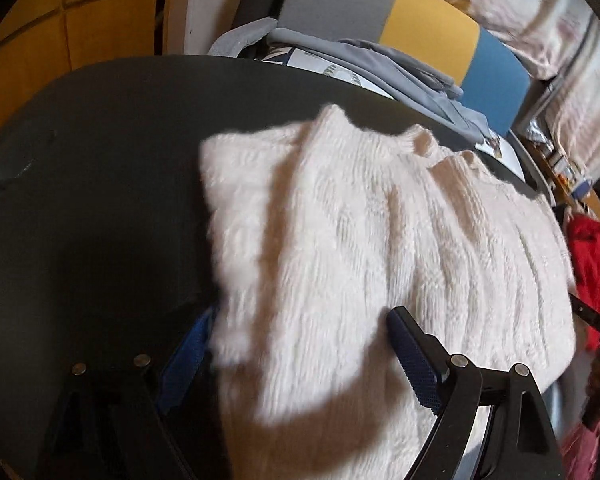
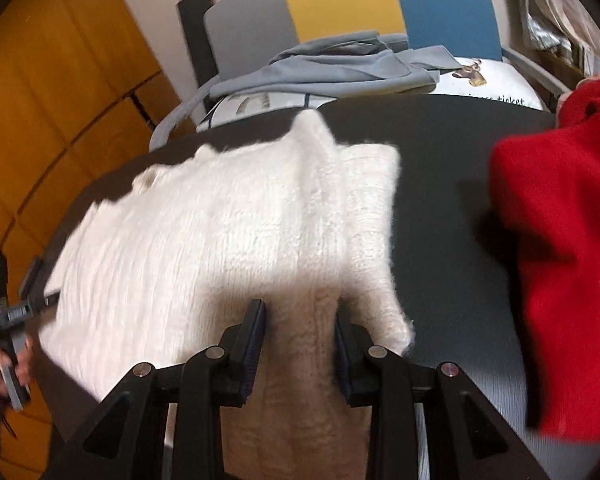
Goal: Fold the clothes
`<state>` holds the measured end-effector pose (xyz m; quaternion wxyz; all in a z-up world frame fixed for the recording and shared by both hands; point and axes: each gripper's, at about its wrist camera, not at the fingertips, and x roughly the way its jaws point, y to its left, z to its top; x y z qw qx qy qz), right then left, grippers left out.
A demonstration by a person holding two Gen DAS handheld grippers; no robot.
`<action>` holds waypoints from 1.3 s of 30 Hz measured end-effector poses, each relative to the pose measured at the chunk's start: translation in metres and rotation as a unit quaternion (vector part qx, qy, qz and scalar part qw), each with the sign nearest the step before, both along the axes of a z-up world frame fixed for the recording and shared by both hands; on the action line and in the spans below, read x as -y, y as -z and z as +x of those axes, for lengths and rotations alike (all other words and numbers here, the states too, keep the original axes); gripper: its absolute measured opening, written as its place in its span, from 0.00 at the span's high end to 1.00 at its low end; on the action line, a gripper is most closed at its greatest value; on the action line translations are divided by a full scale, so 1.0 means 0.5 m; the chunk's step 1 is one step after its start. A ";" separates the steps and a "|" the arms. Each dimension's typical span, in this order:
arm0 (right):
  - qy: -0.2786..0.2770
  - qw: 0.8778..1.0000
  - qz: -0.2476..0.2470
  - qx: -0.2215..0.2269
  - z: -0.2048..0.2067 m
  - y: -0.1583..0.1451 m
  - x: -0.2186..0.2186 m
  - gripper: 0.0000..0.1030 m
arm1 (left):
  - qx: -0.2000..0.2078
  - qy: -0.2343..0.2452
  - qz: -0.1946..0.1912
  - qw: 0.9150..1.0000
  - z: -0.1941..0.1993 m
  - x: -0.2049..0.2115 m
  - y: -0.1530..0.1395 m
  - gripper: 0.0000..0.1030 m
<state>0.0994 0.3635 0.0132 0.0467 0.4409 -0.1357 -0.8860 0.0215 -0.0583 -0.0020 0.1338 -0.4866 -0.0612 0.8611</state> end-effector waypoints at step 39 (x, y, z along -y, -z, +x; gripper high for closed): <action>0.061 0.991 0.107 -0.060 -0.027 -0.117 0.011 0.95 | -0.060 -0.033 -0.022 0.997 -0.176 -0.014 -0.112 0.91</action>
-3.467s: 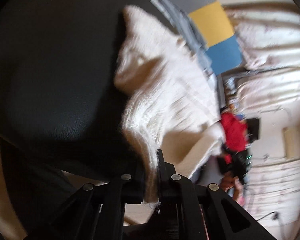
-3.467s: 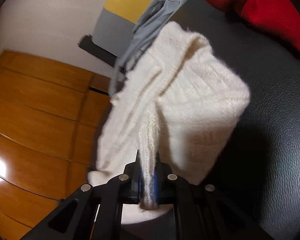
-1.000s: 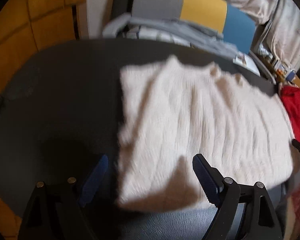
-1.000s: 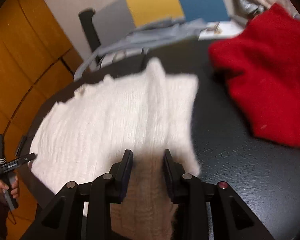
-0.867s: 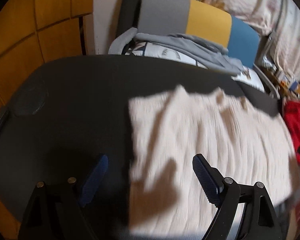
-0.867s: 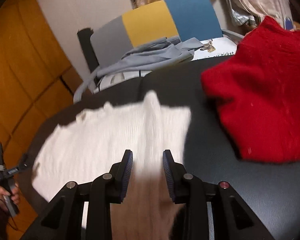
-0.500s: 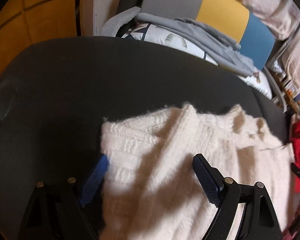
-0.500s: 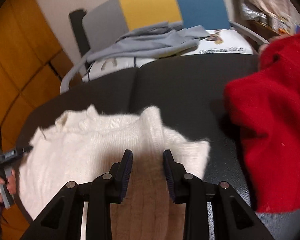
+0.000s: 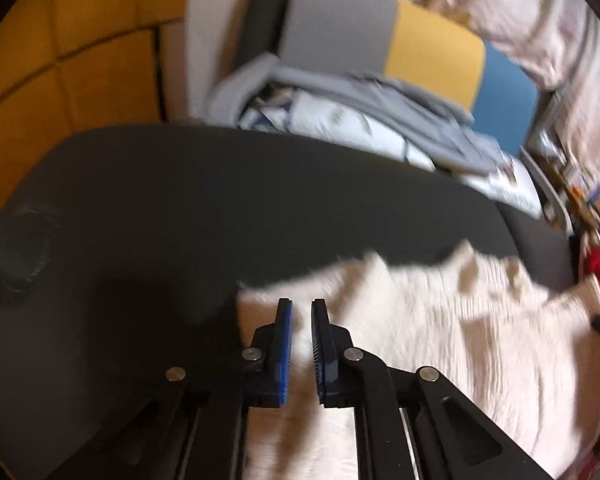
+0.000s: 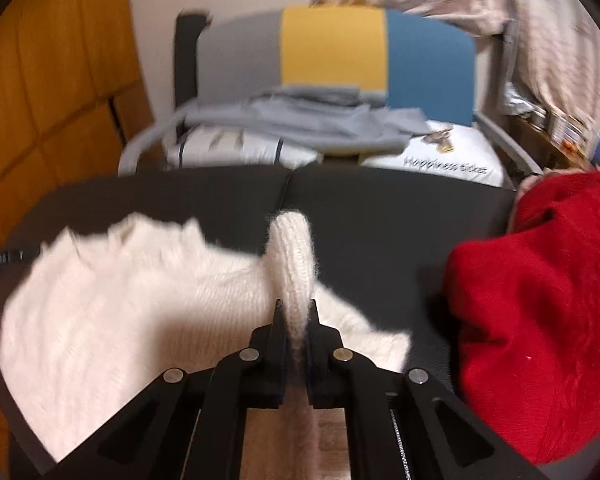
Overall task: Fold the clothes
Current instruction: 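Pinch and adjust the folded sweater edge with the right gripper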
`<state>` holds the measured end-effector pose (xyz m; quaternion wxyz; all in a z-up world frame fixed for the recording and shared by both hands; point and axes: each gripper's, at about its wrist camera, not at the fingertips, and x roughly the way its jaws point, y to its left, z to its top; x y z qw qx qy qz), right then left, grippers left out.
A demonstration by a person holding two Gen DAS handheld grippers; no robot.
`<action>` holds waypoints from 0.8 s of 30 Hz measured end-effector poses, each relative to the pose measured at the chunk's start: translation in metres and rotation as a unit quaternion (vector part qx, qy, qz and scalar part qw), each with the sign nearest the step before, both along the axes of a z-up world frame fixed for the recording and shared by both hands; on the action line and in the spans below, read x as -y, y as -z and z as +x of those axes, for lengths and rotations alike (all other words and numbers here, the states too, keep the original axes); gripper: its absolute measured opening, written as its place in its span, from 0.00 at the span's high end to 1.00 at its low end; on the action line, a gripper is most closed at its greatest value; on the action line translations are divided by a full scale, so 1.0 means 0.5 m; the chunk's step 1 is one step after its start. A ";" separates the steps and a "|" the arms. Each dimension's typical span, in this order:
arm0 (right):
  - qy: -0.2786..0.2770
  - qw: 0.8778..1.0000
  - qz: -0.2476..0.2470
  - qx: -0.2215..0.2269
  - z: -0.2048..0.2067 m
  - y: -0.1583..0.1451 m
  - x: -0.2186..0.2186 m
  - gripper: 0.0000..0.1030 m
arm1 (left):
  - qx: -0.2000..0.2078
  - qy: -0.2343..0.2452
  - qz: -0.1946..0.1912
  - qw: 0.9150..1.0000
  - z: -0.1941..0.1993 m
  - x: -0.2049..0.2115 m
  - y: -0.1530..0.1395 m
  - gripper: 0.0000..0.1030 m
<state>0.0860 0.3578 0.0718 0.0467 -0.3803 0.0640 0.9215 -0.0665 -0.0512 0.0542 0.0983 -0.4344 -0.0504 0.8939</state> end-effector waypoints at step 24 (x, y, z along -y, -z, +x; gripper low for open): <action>0.058 0.996 -0.067 0.001 0.004 0.106 -0.036 0.93 | 0.005 0.065 -0.109 0.992 -0.016 -0.116 0.042 0.18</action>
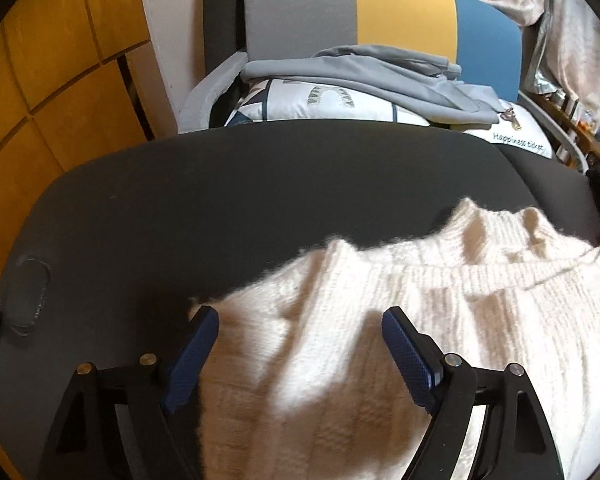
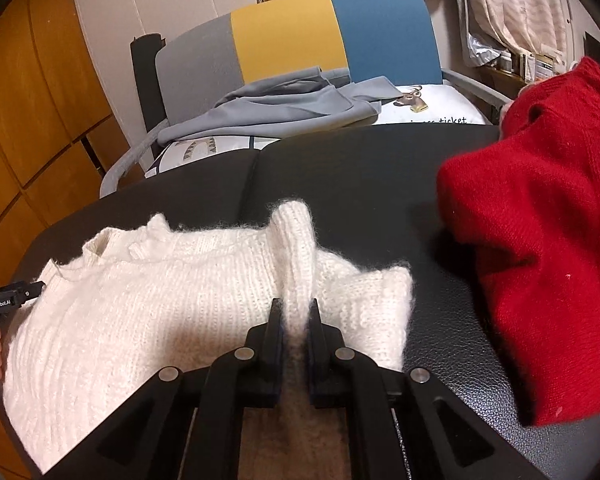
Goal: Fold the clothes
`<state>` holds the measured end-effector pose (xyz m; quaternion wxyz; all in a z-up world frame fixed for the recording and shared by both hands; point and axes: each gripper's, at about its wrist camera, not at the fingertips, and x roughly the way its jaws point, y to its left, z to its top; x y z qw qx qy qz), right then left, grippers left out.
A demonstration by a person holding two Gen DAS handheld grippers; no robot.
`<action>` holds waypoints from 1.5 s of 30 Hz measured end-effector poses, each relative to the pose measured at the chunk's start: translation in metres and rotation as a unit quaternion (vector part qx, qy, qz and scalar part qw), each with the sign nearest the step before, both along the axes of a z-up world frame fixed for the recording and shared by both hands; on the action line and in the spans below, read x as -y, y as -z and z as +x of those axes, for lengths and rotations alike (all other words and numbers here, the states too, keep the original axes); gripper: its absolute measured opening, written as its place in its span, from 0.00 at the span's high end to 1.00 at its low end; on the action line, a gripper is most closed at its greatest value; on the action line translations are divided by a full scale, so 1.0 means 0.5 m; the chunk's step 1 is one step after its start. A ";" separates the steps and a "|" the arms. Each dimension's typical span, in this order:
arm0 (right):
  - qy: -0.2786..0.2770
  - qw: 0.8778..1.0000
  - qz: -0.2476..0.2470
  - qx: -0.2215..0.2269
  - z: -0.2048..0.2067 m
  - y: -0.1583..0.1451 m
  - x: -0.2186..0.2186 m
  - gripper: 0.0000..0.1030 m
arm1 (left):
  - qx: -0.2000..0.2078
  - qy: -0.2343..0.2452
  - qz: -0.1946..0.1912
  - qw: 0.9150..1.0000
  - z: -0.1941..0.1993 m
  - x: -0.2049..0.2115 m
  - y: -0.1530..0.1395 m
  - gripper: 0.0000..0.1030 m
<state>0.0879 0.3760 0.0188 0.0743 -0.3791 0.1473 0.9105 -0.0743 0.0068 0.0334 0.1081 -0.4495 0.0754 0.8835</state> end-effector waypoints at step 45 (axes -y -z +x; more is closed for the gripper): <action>0.003 1.000 -0.024 0.010 -0.001 -0.015 -0.022 0.82 | -0.025 -0.125 0.048 0.991 0.035 0.128 0.024 0.76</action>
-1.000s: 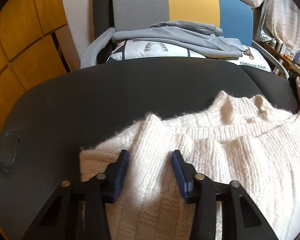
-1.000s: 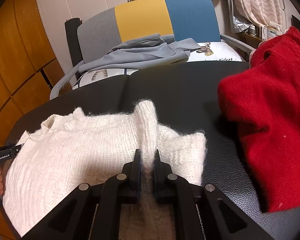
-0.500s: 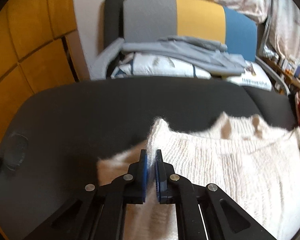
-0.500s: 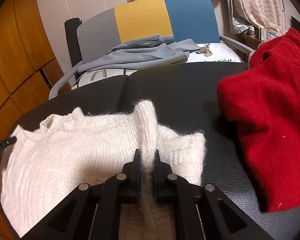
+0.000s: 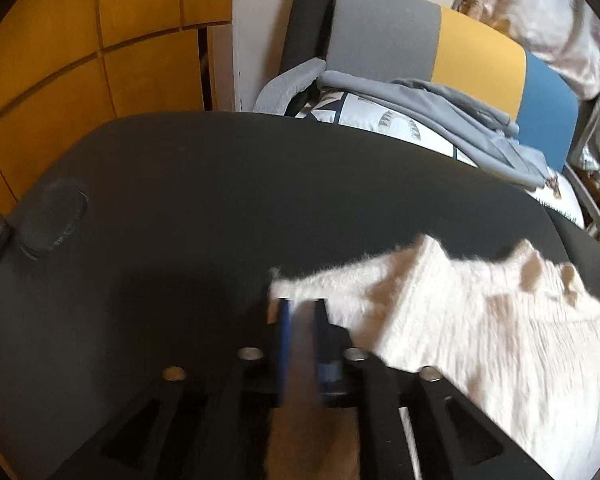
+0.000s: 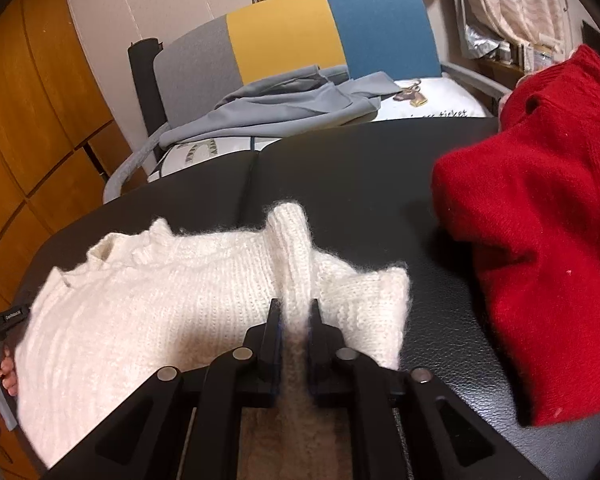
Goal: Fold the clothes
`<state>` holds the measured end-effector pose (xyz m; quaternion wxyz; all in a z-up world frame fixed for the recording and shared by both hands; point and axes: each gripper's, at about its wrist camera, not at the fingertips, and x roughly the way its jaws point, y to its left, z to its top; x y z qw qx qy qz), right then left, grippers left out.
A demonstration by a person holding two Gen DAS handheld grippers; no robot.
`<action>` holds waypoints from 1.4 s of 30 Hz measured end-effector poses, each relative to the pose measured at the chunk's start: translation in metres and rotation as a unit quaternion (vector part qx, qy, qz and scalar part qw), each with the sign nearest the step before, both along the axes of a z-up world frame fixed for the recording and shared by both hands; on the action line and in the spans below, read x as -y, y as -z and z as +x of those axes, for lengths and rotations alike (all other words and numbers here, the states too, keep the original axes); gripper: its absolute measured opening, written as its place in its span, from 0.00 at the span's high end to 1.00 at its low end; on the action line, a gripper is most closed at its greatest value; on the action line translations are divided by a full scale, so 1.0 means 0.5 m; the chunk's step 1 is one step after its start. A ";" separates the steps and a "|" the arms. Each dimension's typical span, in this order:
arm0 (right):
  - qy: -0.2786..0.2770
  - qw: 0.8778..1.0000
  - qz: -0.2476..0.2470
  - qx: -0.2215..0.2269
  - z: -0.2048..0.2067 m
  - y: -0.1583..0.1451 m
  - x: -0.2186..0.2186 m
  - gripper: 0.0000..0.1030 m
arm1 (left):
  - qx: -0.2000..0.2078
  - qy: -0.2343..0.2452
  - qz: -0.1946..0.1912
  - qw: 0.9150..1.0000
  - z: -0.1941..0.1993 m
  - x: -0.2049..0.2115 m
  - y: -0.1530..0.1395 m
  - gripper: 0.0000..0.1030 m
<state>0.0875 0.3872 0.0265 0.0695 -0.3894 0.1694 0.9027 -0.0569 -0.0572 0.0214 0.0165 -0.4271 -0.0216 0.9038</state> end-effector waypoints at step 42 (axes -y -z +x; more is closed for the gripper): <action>-0.084 0.993 0.077 0.001 -0.140 -0.004 0.241 0.96 | -0.002 0.160 0.002 0.987 -0.036 -0.223 -0.034 0.78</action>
